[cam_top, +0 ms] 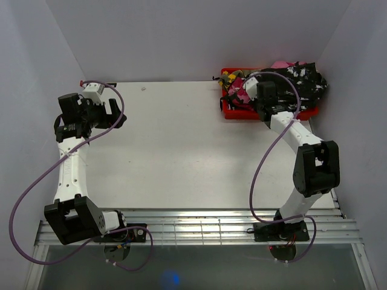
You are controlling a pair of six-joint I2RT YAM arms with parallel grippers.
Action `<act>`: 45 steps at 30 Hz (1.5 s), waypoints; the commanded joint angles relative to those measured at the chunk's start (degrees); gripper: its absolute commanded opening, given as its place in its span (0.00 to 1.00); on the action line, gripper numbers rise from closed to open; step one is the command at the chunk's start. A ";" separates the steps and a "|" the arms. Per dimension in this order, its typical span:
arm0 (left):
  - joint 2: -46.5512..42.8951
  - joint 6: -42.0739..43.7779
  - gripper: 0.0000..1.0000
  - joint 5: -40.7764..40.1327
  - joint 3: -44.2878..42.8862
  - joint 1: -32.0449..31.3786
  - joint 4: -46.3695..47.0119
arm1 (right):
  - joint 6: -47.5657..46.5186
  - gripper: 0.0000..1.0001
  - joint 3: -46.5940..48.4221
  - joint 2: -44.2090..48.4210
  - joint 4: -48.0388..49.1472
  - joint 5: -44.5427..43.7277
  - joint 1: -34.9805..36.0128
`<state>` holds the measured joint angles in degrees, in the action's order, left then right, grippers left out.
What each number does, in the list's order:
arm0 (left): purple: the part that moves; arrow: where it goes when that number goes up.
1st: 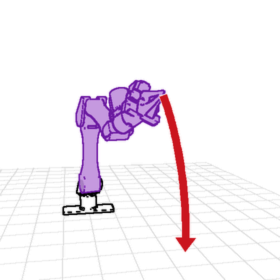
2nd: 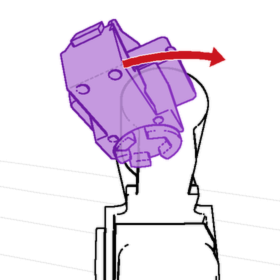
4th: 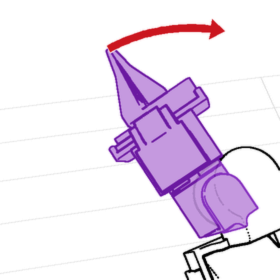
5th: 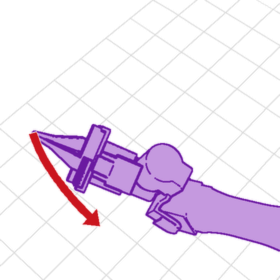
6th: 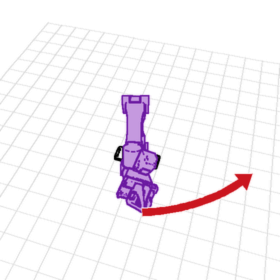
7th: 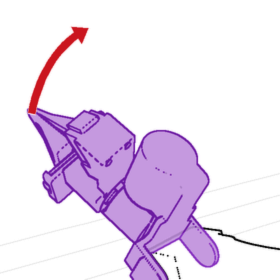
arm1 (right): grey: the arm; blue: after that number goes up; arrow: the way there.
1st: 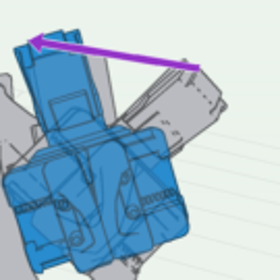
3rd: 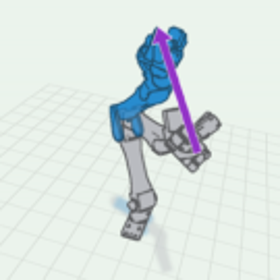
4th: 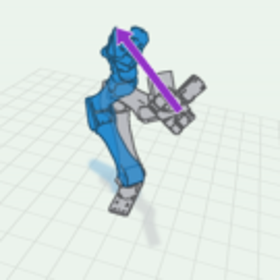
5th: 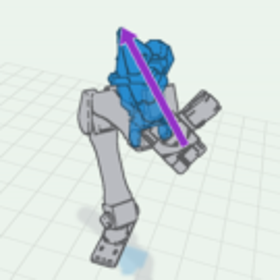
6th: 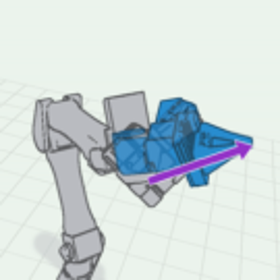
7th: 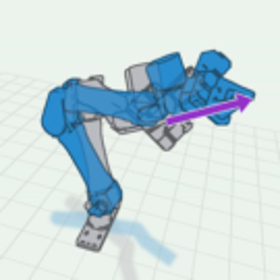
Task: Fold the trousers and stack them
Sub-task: Grab the trousers from the pile, then move the trousers to the center of the board
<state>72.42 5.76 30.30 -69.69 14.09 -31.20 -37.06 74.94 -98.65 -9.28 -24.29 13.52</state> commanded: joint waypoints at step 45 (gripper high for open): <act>-8.00 17.68 0.92 27.26 2.36 -2.48 -13.52 | 31.17 0.08 10.87 11.29 -1.45 37.22 18.12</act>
<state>66.06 15.66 54.92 -67.85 12.95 -39.59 -9.30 91.29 -87.61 -14.41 13.61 31.77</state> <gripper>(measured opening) 0.928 0.126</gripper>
